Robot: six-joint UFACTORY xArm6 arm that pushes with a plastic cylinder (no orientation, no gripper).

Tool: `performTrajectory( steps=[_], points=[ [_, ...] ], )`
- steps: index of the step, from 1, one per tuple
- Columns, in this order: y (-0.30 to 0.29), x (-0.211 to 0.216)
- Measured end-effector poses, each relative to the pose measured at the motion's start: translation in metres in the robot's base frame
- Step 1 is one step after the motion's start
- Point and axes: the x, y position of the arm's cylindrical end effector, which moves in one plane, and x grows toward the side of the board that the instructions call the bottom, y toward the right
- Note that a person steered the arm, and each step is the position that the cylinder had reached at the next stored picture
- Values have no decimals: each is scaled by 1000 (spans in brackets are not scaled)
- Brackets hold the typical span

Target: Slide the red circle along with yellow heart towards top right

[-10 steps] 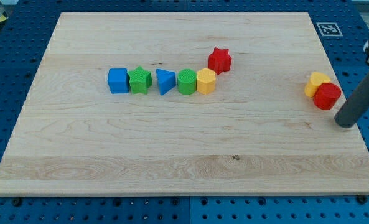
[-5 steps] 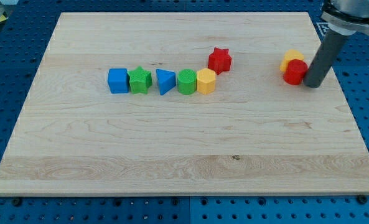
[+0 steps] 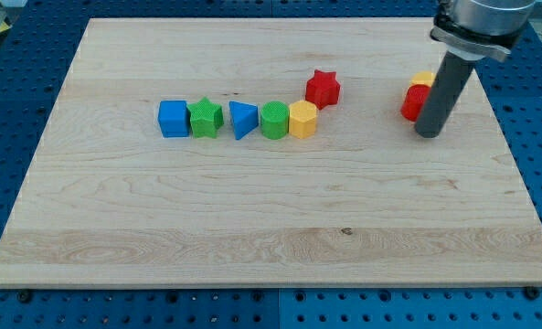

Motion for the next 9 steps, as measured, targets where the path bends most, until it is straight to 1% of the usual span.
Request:
performTrajectory(
  steps=[1, 3, 5, 7, 9],
  points=[
    [-15, 0],
    [-8, -2],
    [-3, -38],
    [22, -56],
    [34, -85]
  ],
)
